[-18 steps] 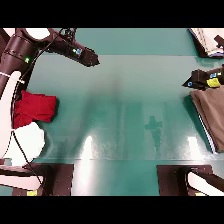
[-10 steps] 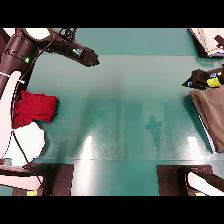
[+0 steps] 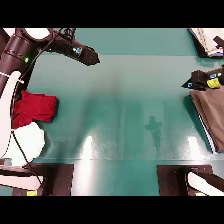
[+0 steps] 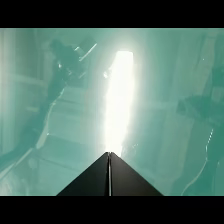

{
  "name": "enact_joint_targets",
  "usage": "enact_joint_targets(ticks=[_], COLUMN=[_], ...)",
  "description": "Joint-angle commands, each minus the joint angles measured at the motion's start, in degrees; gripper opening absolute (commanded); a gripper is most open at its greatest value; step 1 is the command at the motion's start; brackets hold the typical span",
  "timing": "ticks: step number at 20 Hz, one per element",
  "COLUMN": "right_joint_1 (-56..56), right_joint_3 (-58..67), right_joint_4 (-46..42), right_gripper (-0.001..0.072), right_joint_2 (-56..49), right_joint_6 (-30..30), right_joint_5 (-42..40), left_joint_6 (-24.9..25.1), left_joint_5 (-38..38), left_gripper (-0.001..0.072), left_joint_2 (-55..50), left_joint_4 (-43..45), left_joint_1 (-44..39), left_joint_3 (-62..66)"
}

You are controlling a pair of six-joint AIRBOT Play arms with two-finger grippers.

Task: Fold the shirts.

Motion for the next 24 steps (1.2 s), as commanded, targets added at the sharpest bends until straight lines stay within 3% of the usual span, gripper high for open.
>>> enact_joint_targets(ticks=[1,6,9,14,15,16,19,24], right_joint_1=[0.04,0.07,0.04,0.04,0.07,0.04,0.04,0.07], right_joint_3=[0.04,0.04,0.04,0.04,0.04,0.04,0.04,0.04], right_joint_4=[0.00,0.00,0.00,0.00,0.00,0.00,-0.02,0.04], right_gripper=[0.0019,0.0019,0.0019,0.0019,0.0019,0.0019,0.0019,0.0019], right_joint_2=[0.00,0.00,-0.02,-0.02,-0.02,-0.02,-0.02,-0.02], right_joint_6=[0.02,0.00,0.00,0.00,0.00,0.00,0.00,0.02], right_joint_5=[0.35,0.48,-0.17,-2.32,-2.38,-2.40,-2.56,-2.56], left_joint_6=[-0.48,-5.35,-7.91,-7.41,-7.43,-7.56,-7.91,-8.52], left_joint_5=[-7.69,-13.31,-11.72,-8.39,-5.53,-2.56,4.17,8.96], left_gripper=[0.0025,0.0024,0.0025,0.0028,0.0232,0.0705,0.0720,0.0720], left_joint_2=[1.79,11.78,21.05,24.61,24.20,23.67,21.90,16.28], left_joint_4=[0.00,1.79,12.00,15.04,15.04,15.13,17.27,24.06], left_joint_1=[6.19,24.59,33.53,37.64,37.64,37.64,37.64,37.64], left_joint_3=[-0.02,-8.72,-20.85,-31.87,-32.96,-34.42,-39.98,-48.39])
